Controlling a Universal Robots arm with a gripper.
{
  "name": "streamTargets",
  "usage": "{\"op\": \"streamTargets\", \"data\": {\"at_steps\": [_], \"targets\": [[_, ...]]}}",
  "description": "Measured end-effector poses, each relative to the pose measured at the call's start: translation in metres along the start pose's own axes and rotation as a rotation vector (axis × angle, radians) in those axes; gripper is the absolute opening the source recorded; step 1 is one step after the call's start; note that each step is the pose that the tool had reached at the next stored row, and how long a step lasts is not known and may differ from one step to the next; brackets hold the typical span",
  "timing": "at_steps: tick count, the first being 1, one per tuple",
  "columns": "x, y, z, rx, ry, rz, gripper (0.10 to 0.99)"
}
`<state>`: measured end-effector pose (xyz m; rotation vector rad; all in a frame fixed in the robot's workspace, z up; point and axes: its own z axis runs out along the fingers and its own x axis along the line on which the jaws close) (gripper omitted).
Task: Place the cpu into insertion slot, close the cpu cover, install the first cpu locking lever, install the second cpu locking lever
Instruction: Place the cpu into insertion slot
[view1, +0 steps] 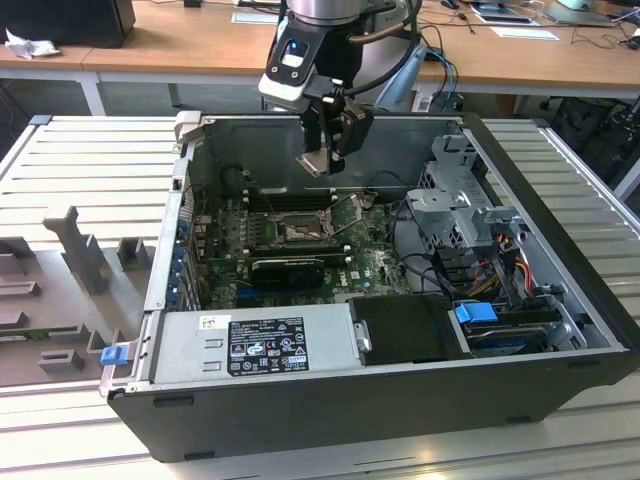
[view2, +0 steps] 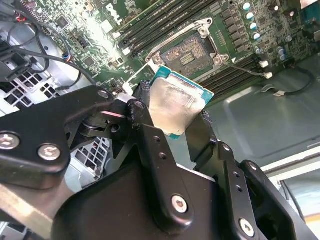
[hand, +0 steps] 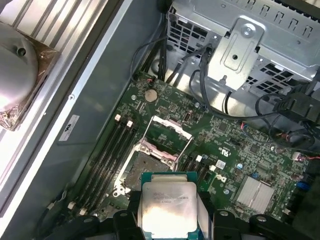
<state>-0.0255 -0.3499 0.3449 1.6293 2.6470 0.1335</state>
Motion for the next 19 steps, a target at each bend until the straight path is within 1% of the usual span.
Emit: {"op": "streamTargets", "data": {"at_steps": [6, 11, 13, 15, 16, 18, 19], "targets": [[0.0000, -0.0002, 0.0019, -0.001, -0.0041, 0.046, 0.525], [0.0006, 0.0000, 0.0039, -0.002, -0.0104, 0.119, 0.525], [0.0007, -0.0001, 0.0053, -0.003, -0.0149, 0.170, 0.525], [0.0006, -0.0003, 0.0069, -0.004, -0.0183, 0.208, 0.525], [0.0006, -0.0003, 0.0079, -0.004, -0.0211, 0.240, 0.525], [0.0006, -0.0005, 0.0089, -0.005, -0.0240, 0.272, 0.525], [0.0006, -0.0005, 0.0097, -0.005, -0.0263, 0.297, 0.525]]}}
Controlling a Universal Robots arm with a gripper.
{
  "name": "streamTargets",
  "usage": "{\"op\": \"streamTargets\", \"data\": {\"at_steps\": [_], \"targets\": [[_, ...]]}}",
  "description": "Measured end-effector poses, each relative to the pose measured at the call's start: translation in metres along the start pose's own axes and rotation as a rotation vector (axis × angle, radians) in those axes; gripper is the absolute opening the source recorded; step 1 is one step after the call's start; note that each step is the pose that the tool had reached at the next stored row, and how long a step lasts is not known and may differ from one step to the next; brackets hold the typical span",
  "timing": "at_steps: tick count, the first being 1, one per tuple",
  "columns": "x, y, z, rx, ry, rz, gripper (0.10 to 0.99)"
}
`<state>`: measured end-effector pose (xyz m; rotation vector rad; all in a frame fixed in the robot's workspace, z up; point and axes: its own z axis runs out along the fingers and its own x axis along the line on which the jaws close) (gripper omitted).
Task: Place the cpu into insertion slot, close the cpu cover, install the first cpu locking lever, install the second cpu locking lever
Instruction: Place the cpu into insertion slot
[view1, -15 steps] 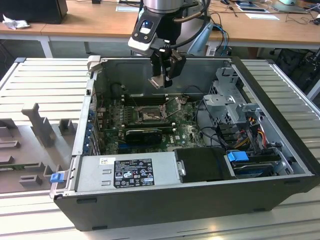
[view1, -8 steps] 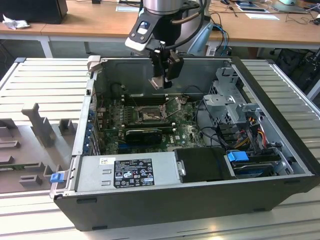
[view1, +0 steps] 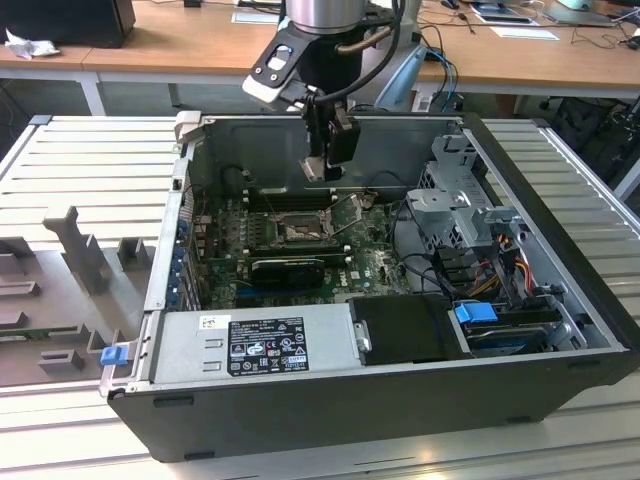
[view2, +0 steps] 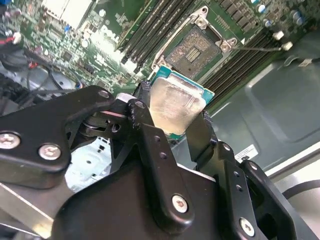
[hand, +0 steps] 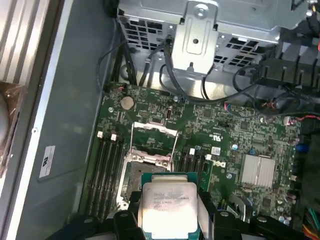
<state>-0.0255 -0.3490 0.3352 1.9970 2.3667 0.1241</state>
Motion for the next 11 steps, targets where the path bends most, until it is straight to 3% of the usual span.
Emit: {"op": "streamTargets", "data": {"at_steps": [5, 11], "targets": [[0.0000, -0.0004, 0.0026, -0.001, -0.0060, 0.069, 0.525], [0.0002, -0.0008, 0.0046, -0.002, -0.0085, 0.097, 0.525]]}}
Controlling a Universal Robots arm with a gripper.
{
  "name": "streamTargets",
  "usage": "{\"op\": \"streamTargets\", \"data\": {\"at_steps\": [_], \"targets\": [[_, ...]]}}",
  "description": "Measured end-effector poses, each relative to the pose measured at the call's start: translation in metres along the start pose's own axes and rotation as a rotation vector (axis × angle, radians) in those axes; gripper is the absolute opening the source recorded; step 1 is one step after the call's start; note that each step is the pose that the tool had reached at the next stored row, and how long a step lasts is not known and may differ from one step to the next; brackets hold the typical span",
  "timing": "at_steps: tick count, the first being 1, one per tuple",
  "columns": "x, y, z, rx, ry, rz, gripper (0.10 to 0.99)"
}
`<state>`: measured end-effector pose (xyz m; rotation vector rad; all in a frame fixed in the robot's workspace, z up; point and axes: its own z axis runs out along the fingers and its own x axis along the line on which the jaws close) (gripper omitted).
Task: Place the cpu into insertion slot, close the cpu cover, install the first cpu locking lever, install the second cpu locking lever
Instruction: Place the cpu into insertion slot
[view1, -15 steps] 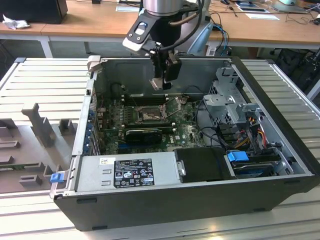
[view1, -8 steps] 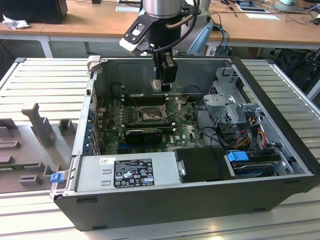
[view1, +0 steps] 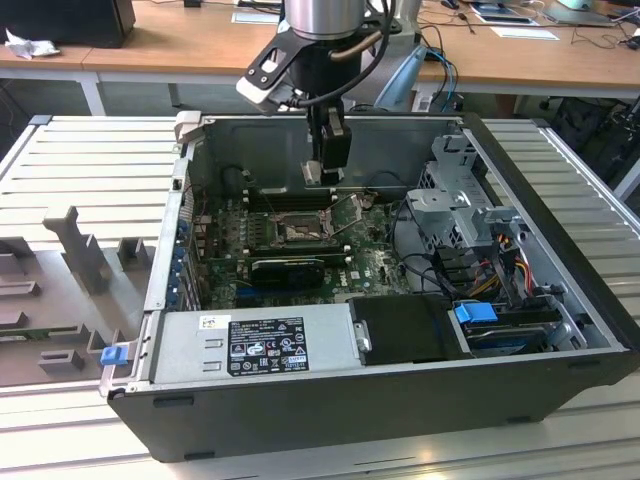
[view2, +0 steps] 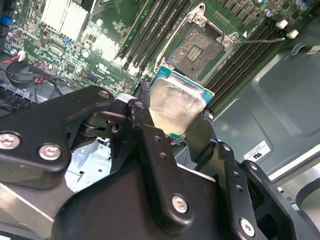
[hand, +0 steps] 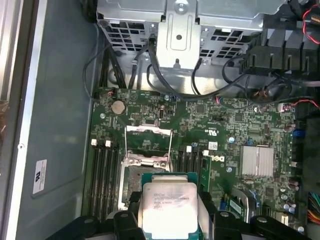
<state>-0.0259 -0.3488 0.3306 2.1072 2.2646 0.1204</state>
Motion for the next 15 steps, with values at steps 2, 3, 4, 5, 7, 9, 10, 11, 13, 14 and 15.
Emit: {"op": "streamTargets", "data": {"at_steps": [2, 3, 4, 5, 7, 9, 10, 11, 13, 14, 15], "targets": [[0.0000, 0.0000, 0.0005, 0.000, -0.0005, 0.005, 0.525], [0.0000, -0.0001, 0.0013, 0.000, -0.0010, 0.011, 0.525], [0.0000, -0.0001, 0.0016, 0.000, -0.0013, 0.014, 0.525], [0.0001, -0.0001, 0.0020, 0.000, -0.0016, 0.019, 0.525], [0.0000, -0.0002, 0.0025, 0.000, -0.0031, 0.035, 0.525], [0.0002, -0.0005, 0.0043, -0.001, -0.0048, 0.057, 0.525], [0.0008, -0.0006, 0.0055, 0.000, -0.0052, 0.059, 0.525], [0.0013, -0.0008, 0.0081, 0.000, -0.0052, 0.060, 0.525], [0.0015, -0.0012, 0.0136, 0.000, -0.0052, 0.060, 0.525], [0.0014, -0.0015, 0.0171, 0.000, -0.0052, 0.060, 0.525], [0.0014, -0.0018, 0.0198, 0.000, -0.0052, 0.060, 0.525]]}}
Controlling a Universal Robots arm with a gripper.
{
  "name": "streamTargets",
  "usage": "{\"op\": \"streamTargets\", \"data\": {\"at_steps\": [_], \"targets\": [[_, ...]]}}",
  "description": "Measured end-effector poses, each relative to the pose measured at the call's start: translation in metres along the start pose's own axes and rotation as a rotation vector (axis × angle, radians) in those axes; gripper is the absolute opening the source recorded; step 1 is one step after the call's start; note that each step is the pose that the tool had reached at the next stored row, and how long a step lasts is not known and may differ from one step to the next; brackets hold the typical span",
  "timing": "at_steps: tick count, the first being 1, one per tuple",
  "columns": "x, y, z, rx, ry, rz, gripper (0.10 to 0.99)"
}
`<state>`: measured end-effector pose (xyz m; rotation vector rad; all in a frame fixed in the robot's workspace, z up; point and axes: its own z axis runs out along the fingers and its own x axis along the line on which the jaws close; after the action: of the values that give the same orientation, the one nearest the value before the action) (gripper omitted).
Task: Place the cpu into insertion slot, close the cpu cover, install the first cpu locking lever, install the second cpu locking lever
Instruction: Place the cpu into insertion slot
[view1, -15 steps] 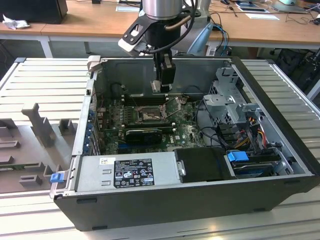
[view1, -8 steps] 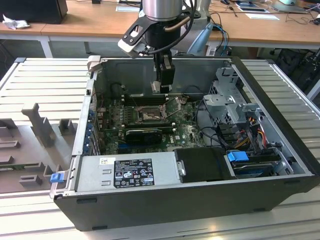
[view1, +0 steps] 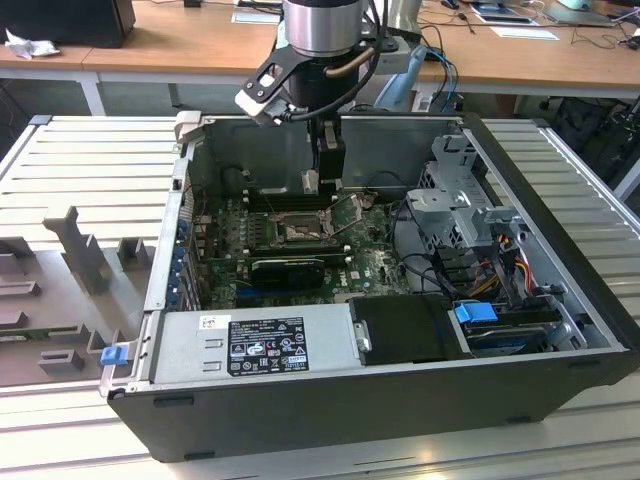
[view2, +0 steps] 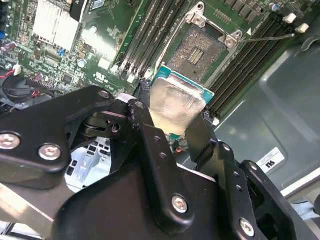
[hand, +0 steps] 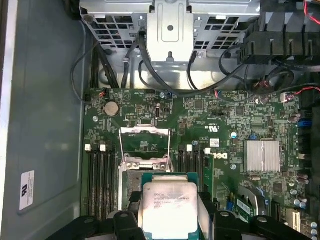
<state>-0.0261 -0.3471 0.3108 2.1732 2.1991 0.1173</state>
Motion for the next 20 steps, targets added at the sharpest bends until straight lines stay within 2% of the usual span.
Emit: {"op": "streamTargets", "data": {"at_steps": [6, 10, 16, 20], "targets": [[-0.0006, -0.0011, 0.0127, -0.002, -0.0001, 0.000, 0.525], [-0.0007, -0.0027, 0.0191, -0.002, 0.0076, -0.002, 0.525], [0.0008, -0.0050, 0.0325, -0.002, 0.0087, -0.002, 0.525], [0.0017, -0.0141, 0.0381, -0.002, 0.0088, 0.001, 0.525]]}}
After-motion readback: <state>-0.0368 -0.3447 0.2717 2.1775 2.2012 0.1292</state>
